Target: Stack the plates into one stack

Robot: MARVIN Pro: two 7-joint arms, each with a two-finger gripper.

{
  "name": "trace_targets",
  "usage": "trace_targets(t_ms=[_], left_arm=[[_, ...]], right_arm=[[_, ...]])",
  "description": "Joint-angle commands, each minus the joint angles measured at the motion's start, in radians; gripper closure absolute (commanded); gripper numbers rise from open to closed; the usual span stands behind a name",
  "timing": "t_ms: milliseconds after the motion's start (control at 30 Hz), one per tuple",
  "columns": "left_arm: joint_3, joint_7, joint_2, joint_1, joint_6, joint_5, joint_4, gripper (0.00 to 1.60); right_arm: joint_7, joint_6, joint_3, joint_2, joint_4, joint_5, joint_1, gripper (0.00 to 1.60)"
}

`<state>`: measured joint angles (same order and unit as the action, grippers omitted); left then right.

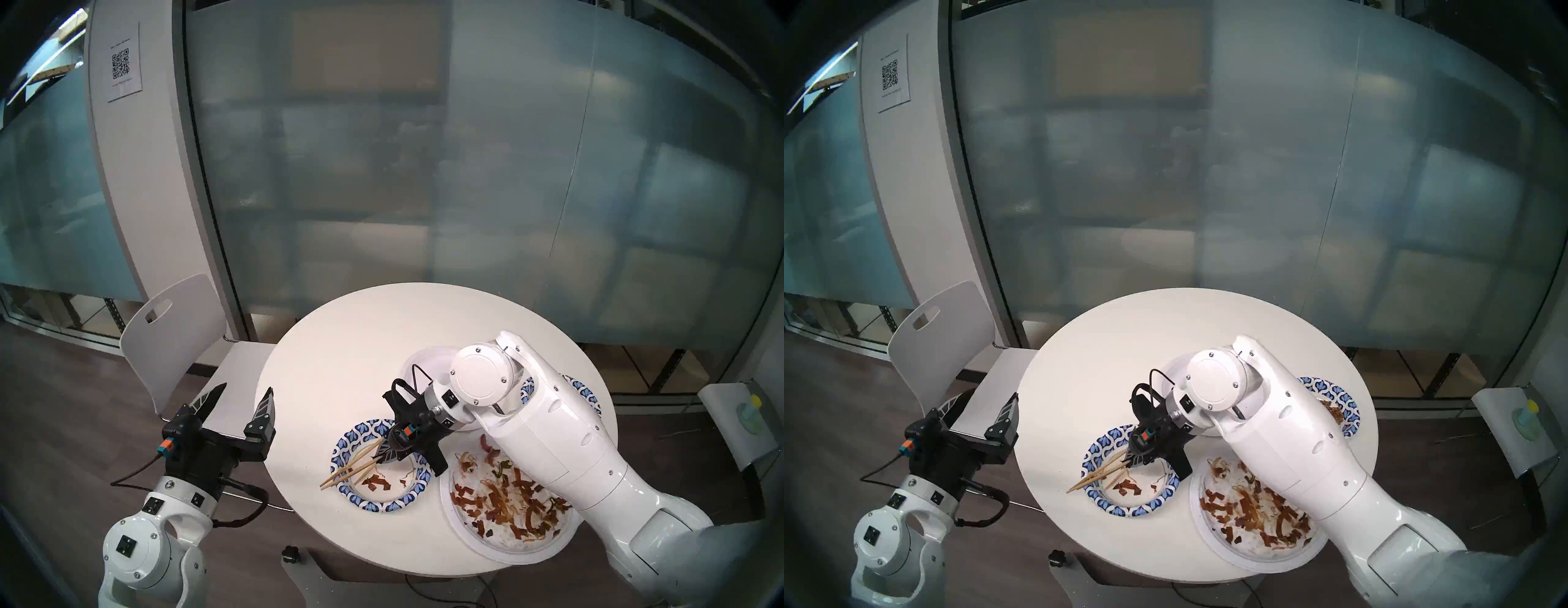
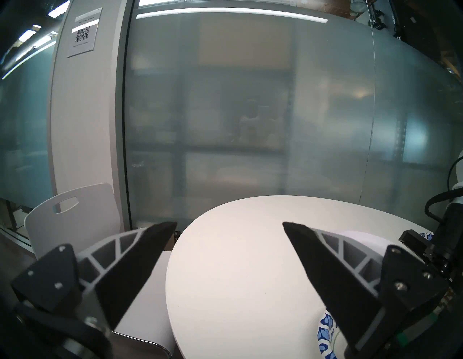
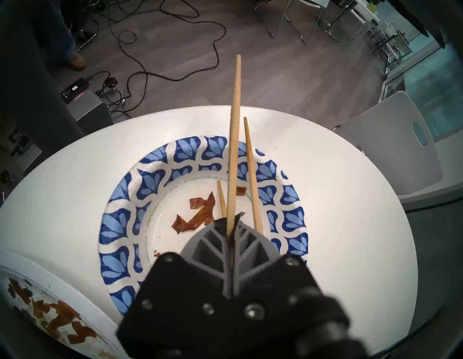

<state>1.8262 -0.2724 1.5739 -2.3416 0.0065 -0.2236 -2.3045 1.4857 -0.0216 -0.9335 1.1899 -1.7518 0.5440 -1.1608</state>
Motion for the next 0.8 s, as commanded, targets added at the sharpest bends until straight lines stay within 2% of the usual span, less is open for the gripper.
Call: trace_targets(t_ms=[0,200,367,467,767], left_arm=[[-0.001,-0.002,-0.002,-0.001,-0.002,0.002,-0.021,0.00],[-0.001,-0.002,-0.002,-0.001,-0.002,0.002,-0.021,0.00],[-0.001,-0.002,-0.002,-0.001,-0.002,0.002,-0.021,0.00],[-0.001,-0.002,-0.002,-0.001,-0.002,0.002,-0.021,0.00],[-0.001,-0.002,-0.002,-0.001,-0.002,0.002,-0.021,0.00]], right_arm=[[-0.002,0.006,0.000,0.005,-0.008,-0.005,0.004,1.15],[-0.002,0.007,0.008,0.004,-0.003,-0.008,0.005,1.12],[-0.002,0.010,0.012,0.001,-0.003,-0.010,0.002,0.86],[-0.002,0.010,0.014,-0.002,-0.004,-0.011,0.000,0.77],[-0.002,0.017,0.000,-0.016,-0.034,-0.020,-0.007,0.74]])
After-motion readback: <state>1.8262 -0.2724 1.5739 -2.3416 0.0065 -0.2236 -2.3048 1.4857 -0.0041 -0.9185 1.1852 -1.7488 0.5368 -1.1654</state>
